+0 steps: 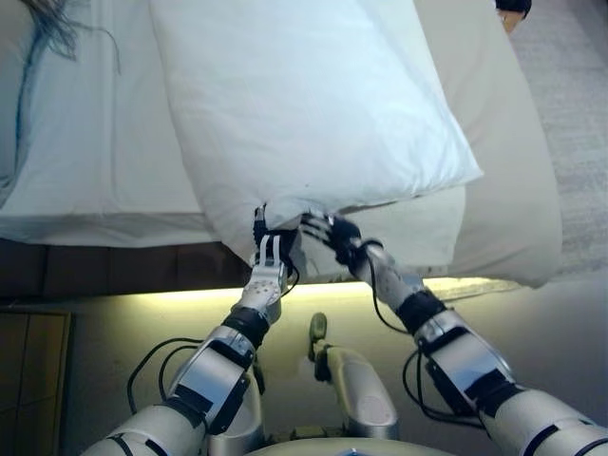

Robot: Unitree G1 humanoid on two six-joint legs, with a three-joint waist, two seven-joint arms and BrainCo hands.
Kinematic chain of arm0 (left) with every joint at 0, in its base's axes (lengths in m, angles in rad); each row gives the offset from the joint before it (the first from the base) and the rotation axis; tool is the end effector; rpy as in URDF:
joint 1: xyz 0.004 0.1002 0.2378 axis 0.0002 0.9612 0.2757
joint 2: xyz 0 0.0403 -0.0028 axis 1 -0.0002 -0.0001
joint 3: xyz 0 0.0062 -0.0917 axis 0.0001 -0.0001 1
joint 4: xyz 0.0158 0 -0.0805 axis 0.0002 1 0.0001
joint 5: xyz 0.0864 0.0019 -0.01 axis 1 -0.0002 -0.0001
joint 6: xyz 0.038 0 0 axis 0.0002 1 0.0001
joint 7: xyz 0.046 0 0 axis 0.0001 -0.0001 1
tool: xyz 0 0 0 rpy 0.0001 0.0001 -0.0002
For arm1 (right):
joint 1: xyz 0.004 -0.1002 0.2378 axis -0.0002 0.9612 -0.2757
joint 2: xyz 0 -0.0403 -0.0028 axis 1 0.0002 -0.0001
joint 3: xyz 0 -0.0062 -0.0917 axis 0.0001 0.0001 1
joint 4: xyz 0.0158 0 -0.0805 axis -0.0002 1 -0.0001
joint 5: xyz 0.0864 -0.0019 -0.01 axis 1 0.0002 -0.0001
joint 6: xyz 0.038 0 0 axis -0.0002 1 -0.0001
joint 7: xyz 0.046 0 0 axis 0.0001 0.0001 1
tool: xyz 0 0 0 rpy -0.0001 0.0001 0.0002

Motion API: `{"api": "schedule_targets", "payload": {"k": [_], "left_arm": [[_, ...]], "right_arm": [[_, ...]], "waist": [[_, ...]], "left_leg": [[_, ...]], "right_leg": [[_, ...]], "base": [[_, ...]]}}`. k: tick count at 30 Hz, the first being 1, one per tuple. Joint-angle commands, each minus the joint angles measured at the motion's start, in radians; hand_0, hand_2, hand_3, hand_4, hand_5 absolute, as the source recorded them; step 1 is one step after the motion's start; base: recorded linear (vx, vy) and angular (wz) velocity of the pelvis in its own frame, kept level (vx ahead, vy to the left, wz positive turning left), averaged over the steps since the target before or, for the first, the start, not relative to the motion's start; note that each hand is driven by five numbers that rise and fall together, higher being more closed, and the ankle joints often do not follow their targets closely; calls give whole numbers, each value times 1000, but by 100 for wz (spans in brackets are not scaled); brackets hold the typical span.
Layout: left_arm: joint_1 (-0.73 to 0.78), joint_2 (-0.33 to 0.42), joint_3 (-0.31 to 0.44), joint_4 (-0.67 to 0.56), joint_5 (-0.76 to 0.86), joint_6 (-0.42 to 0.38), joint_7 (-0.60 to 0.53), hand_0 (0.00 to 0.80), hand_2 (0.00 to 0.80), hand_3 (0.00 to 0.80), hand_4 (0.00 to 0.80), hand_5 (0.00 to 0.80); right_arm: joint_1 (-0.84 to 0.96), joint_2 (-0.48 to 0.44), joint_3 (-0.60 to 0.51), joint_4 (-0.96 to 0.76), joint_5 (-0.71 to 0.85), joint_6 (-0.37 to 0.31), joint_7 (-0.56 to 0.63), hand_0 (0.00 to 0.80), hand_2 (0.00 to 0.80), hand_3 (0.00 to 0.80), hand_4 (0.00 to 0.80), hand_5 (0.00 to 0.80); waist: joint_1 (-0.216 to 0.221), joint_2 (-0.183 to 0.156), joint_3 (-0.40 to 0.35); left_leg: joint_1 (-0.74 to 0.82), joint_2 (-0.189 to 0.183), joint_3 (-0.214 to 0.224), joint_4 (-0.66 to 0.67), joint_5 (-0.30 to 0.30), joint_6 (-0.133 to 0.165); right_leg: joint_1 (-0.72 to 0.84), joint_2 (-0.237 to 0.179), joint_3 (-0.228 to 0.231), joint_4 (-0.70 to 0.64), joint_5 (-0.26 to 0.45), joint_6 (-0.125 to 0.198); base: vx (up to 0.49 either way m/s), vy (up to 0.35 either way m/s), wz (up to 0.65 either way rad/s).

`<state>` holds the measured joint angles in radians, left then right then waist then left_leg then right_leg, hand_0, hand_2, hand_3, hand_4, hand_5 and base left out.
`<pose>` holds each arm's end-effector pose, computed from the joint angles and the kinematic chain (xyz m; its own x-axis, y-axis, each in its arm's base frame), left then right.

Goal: Make the bed neatly

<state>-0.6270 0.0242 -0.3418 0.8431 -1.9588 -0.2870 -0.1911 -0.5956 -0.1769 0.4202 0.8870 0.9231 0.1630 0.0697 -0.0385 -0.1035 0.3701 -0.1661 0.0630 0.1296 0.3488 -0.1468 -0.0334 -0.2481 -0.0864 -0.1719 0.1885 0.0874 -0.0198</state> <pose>0.2769 0.0935 0.0474 0.9921 -0.0575 -0.1111 -0.1127 -0.0248 -0.9933 0.2671 -0.1224 0.0266 0.8054 0.3593 -0.4715 -0.1202 0.8779 0.4636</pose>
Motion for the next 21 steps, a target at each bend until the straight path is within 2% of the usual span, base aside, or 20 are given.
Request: {"api": "schedule_targets", "payload": {"k": [1, 3, 9, 15, 21], "left_arm": [[2, 1, 64, -143, 133, 22, -105, 800, 800, 800, 800, 800], [35, 30, 100, -165, 175, 48, -112, 800, 800, 800, 800, 800], [109, 98, 202, -214, 220, 73, -81, 800, 800, 800, 800, 800], [158, 143, 282, -266, 264, 85, -50, 800, 800, 800, 800, 800], [187, 198, 379, -304, 312, 68, 2, 800, 800, 800, 800, 800]], "right_arm": [[130, -42, -18, 37, -67, 25, 98, 0, 0, 0, 0, 0], [219, -53, -45, 91, -74, 8, 160, 0, 0, 0, 0, 0], [369, -74, -122, 210, -135, 13, 229, 0, 0, 0, 0, 0], [441, -83, -167, 259, -163, 29, 240, 0, 0, 0, 0, 0], [450, -75, -200, 274, -173, 16, 246, 0, 0, 0, 0, 0]], "waist": [[11, 24, -57], [12, 33, -81], [18, 60, -153], [37, 84, -235], [67, 100, -276]], "left_leg": [[-26, -12, -45, -34, 81, -4], [10, -14, -45, -62, 81, -2], [93, -23, -54, -146, 91, -4], [155, -37, -71, -213, 105, -2], [204, -47, -94, -237, 99, 3]], "right_leg": [[87, -57, -11, 56, -118, 69], [119, -56, -18, 41, -123, 72], [202, -51, -38, -7, -134, 79], [260, -44, -65, -45, -132, 79], [312, -39, -92, -57, -142, 74]], "base": [[73, 70, 2], [80, 69, -2], [82, 77, 0], [79, 70, 12], [19, 59, 14]]}}
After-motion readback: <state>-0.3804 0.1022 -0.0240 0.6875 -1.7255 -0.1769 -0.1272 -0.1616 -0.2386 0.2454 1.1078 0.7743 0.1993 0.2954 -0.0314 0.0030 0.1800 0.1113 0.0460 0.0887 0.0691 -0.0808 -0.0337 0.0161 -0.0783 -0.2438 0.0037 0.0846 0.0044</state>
